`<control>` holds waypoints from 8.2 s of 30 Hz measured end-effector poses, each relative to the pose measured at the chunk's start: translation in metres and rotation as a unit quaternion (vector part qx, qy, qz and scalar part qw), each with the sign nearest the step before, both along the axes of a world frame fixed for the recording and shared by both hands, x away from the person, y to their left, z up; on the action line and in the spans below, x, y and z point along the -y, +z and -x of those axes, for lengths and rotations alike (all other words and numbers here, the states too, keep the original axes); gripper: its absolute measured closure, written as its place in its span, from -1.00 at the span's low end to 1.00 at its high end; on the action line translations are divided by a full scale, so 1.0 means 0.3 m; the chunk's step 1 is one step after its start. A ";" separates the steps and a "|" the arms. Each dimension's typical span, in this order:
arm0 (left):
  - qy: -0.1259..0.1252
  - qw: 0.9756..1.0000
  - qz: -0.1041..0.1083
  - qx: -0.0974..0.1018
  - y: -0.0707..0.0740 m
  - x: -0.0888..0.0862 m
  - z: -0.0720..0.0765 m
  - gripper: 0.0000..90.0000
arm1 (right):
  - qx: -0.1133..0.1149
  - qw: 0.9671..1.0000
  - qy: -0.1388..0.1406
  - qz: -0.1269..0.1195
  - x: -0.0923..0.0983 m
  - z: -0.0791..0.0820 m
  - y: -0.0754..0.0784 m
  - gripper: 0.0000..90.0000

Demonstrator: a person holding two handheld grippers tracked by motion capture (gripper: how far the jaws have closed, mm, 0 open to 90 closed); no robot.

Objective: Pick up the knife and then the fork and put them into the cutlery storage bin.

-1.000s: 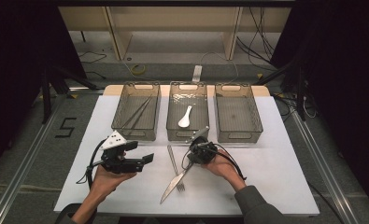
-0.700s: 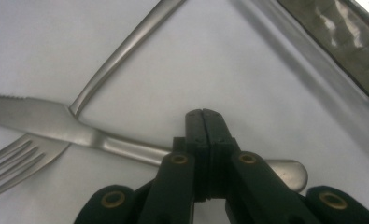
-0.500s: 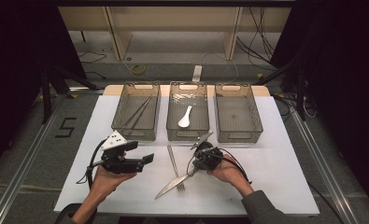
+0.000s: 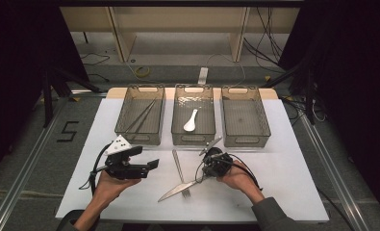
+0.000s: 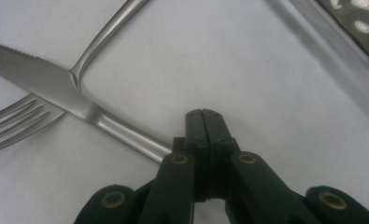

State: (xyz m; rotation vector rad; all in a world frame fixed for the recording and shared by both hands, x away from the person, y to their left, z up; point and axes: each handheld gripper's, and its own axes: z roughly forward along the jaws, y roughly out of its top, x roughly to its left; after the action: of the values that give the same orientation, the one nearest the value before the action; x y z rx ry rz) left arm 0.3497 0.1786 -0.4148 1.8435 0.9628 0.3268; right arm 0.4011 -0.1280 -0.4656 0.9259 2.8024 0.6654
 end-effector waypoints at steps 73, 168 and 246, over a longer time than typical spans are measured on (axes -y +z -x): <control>0.004 1.000 -0.006 0.006 0.003 -0.001 0.001 -0.62 | -0.030 0.981 0.155 0.115 -0.143 0.109 0.024 0.79; 0.010 0.999 0.034 0.017 0.017 -0.020 0.001 -0.65 | 0.032 0.975 -0.191 -0.109 0.376 -0.487 0.391 0.80; 0.005 0.999 0.028 0.023 0.016 -0.012 0.003 -0.65 | 0.077 0.978 -0.066 -0.181 0.130 -0.149 0.284 0.02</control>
State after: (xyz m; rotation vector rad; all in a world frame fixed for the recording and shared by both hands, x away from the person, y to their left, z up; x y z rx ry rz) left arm 0.3488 0.1821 -0.4101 1.7745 0.9421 0.3438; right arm 0.4459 -0.1671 -0.3802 1.0541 2.5029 1.1969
